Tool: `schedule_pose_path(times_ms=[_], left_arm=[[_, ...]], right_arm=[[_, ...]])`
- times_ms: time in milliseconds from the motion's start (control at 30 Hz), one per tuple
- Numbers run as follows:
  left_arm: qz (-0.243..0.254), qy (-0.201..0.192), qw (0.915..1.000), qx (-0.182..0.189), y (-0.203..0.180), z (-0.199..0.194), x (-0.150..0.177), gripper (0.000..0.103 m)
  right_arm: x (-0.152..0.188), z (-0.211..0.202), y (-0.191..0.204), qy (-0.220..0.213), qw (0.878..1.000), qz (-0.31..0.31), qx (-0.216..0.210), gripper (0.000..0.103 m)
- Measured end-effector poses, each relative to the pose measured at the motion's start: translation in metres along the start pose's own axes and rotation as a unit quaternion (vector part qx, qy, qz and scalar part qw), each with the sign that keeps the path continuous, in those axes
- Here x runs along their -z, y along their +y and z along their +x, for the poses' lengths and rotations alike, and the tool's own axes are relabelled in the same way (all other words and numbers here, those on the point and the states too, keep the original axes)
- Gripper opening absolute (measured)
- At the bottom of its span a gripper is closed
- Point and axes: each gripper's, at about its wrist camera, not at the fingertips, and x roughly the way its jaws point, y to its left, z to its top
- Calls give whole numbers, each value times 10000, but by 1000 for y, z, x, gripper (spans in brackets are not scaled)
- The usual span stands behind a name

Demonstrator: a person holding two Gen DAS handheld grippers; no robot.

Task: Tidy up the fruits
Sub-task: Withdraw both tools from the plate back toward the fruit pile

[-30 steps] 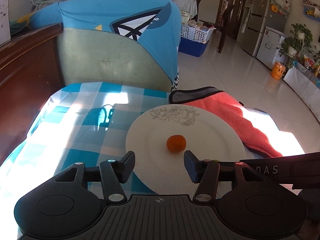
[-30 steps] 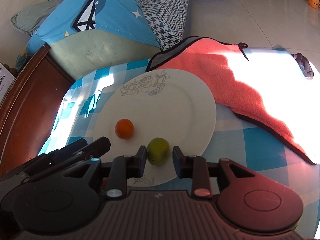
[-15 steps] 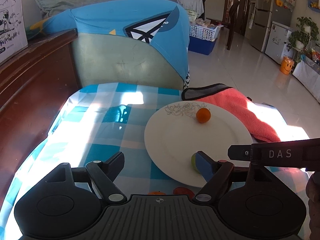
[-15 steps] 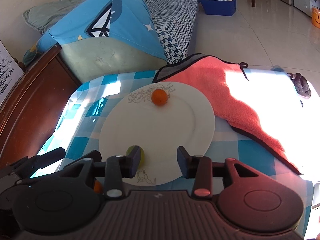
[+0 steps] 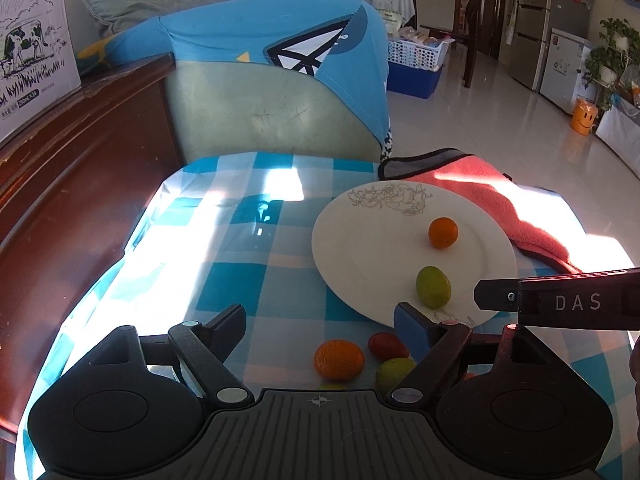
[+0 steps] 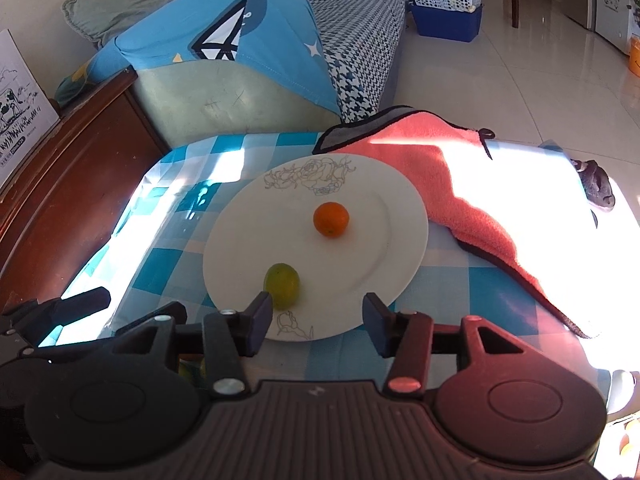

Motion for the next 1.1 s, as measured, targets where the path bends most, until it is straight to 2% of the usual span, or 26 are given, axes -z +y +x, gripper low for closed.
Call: schedule_pose_path(times_ms=[267, 500, 1100], left_arm=[[21, 243, 9995, -191, 4, -12, 26, 83], [-103, 434, 9988, -197, 9, -24, 46, 83], [-379, 477, 9980, -153, 38, -51, 90, 83]], right_arm=[[22, -11, 7, 103, 9999, -136, -18, 53], [50, -23, 7, 261, 9996, -118, -34, 57], [94, -36, -2, 466, 9986, -165, -199, 54]])
